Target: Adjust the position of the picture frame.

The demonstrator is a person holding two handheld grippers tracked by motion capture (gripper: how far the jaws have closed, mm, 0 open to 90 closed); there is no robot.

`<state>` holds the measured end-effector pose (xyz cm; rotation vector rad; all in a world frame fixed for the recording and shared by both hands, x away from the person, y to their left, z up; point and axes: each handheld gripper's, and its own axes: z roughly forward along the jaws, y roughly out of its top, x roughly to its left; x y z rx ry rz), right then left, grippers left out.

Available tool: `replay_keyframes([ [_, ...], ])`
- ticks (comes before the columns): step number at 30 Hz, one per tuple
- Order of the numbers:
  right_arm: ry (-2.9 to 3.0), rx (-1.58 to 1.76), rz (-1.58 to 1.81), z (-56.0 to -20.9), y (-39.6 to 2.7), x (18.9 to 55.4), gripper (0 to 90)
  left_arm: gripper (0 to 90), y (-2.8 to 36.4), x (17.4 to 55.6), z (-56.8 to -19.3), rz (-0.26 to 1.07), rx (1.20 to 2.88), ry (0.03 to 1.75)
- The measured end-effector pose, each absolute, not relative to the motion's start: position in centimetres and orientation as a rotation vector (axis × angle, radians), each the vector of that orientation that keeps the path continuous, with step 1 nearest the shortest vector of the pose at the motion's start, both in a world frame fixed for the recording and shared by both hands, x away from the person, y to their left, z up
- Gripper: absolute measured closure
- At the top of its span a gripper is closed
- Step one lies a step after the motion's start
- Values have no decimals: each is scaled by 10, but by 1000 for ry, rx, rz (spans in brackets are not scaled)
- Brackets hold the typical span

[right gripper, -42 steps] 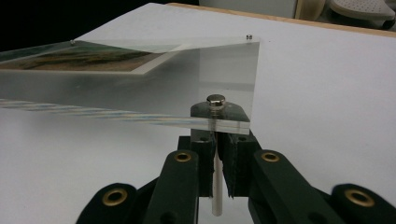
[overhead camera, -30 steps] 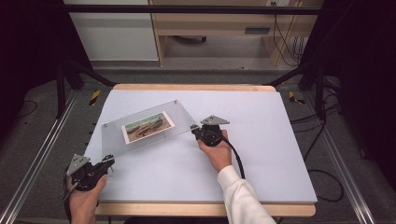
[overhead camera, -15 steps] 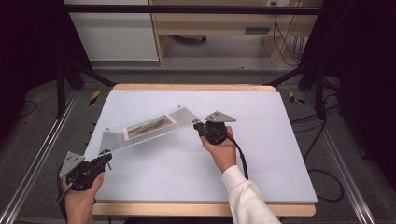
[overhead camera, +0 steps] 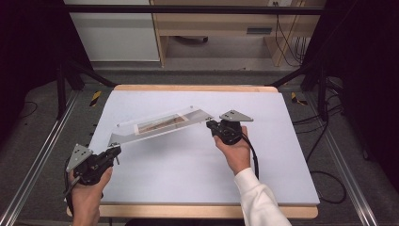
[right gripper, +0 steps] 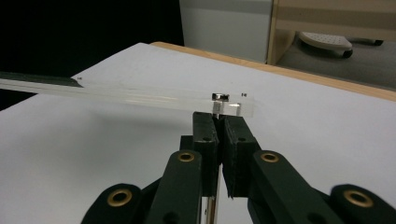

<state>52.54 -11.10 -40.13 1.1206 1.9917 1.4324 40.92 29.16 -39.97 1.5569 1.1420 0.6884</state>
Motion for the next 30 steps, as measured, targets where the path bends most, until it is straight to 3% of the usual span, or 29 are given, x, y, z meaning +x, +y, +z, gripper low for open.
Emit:
replay_keyframes([
  [15,1836,1220,1364,-384,-181,490,844,814,239,445,-384,595,1608,980],
  [30,1743,1306,1314,-394,-221,481,840,813,200,478,-382,533,1662,876],
])
